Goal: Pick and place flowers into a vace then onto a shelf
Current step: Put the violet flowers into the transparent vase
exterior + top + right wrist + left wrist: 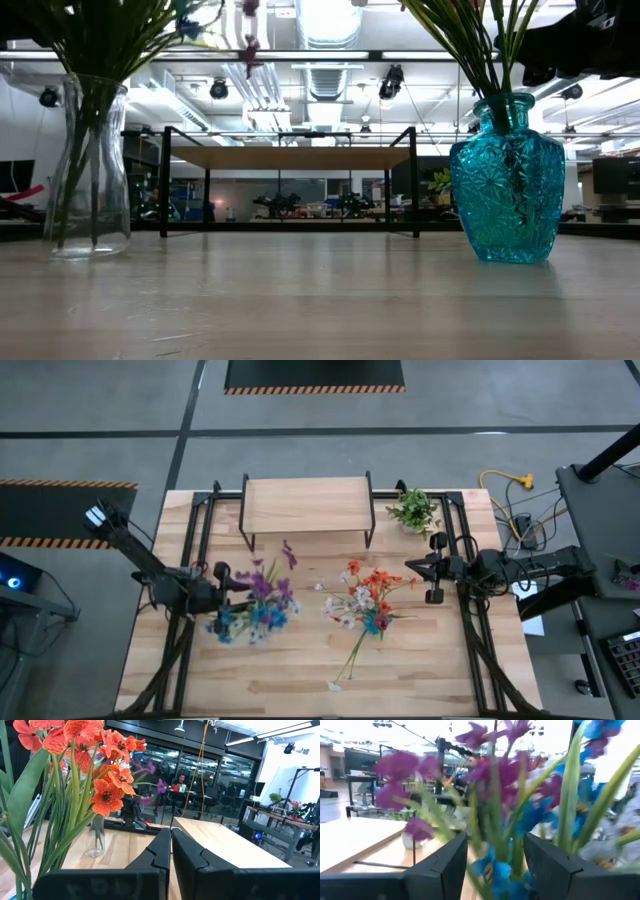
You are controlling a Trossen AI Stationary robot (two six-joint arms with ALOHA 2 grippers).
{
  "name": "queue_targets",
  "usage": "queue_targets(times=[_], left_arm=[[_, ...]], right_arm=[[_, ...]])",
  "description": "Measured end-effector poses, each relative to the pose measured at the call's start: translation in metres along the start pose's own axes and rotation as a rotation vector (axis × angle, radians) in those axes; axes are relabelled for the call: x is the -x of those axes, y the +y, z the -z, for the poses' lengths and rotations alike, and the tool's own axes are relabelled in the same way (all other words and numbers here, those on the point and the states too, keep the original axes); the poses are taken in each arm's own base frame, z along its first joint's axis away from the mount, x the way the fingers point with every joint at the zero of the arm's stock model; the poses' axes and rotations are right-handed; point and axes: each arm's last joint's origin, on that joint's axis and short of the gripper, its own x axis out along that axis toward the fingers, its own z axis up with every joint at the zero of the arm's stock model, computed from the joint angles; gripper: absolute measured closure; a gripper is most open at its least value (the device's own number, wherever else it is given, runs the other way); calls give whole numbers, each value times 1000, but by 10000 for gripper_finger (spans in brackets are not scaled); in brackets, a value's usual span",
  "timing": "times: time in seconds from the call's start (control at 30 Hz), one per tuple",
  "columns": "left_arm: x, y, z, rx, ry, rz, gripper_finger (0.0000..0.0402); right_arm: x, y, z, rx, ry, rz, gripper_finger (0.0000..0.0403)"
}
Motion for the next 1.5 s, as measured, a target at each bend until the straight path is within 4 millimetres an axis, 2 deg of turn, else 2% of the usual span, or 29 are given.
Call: queue_targets(times=[0.73,1.0,1.27,1.5], left_arm=[[12,9,-18,87,-53,34,223],[17,12,-30,110,-129,158,223],[21,17,-45,52,-199,170,223],[17,13,-68,-79,-128,184,223]], right_arm=[[0,0,0,0,0,0,394],[0,0,0,0,0,0,394],[0,0,0,0,0,0,394],[0,0,0,0,0,0,394]])
